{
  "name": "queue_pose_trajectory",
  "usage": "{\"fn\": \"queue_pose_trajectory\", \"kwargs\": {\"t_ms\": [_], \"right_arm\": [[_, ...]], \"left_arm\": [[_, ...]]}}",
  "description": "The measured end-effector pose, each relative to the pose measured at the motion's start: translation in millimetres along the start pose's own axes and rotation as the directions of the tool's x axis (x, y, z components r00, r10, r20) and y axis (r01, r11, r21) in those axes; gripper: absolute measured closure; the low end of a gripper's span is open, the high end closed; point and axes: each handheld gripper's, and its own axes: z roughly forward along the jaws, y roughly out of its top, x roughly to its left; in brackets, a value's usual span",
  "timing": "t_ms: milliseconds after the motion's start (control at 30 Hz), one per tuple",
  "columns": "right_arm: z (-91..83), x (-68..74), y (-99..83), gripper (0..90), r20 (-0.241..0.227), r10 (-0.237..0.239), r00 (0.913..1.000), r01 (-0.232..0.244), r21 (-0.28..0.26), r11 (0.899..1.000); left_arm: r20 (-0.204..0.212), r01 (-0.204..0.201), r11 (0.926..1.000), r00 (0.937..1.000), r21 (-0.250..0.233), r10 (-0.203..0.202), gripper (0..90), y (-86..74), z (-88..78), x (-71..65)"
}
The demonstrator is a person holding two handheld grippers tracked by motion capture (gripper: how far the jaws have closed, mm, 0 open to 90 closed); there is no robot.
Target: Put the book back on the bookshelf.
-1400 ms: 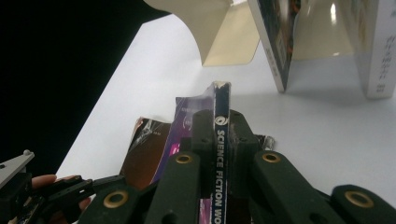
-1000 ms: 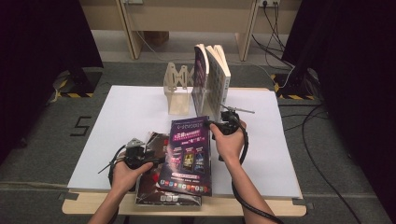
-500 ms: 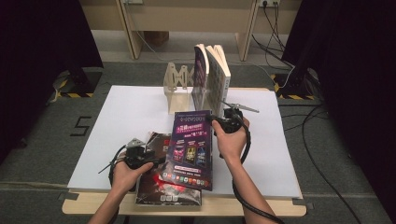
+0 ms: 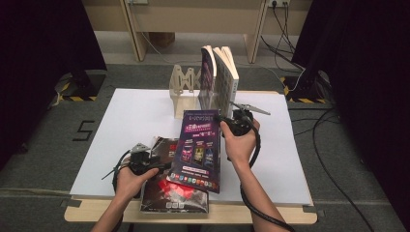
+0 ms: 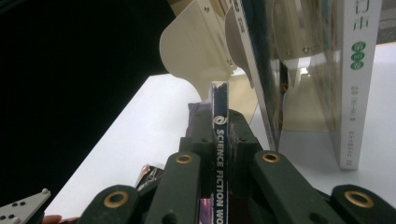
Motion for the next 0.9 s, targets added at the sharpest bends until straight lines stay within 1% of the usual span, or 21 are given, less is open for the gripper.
{"fn": "queue_pose_trajectory", "kwargs": {"t_ms": [133, 167, 233, 300, 433, 500, 667, 900], "right_arm": [[-1.6, 1.4, 2.5, 84.7, 0.003, -0.008, 1.0000, 0.008, -0.019, 1.000], [-2.2, 2.2, 3.1, 84.7, 0.001, 0.000, 1.0000, 0.000, -0.020, 1.000], [-2.6, 1.9, 4.0, 84.7, 0.004, -0.013, 0.9999, 0.013, -0.031, 0.999], [-3.1, 3.0, 4.9, 84.7, 0.005, -0.007, 1.0000, 0.007, -0.037, 0.999], [-3.9, 5.4, 6.0, 84.7, 0.019, -0.035, 0.9992, 0.036, -0.058, 0.998], [-3.8, 7.2, 6.0, 84.7, 0.021, -0.040, 0.9990, 0.042, -0.066, 0.997], [-3.6, 9.3, 7.6, 84.7, 0.021, -0.040, 0.9990, 0.042, -0.077, 0.996], [-6.2, 9.6, 11.3, 84.7, 0.017, -0.026, 0.9995, 0.028, -0.096, 0.995]], "left_arm": [[-0.001, -0.001, 1.0000, 1.0000, 0.000, 0.001, 35.6, 0.2, -0.2, 0.3], [-0.001, -0.001, 1.0000, 1.0000, -0.001, 0.001, 35.6, 0.3, -0.3, 0.2], [-0.002, -0.001, 1.0000, 1.0000, -0.002, 0.001, 35.6, 0.5, -0.9, 0.4], [-0.001, 0.002, 1.0000, 1.0000, -0.003, -0.002, 35.6, 0.7, -1.2, 0.6], [0.000, 0.003, 1.0000, 1.0000, -0.003, -0.003, 35.6, 0.7, -1.1, 0.6], [0.000, 0.001, 1.0000, 1.0000, -0.004, -0.001, 35.6, 0.8, -1.4, 0.6], [0.000, 0.004, 1.0000, 1.0000, -0.007, -0.004, 35.6, 1.6, -2.8, 1.0], [-0.001, 0.002, 1.0000, 1.0000, -0.007, -0.002, 35.6, 1.5, -2.6, 1.1]]}}
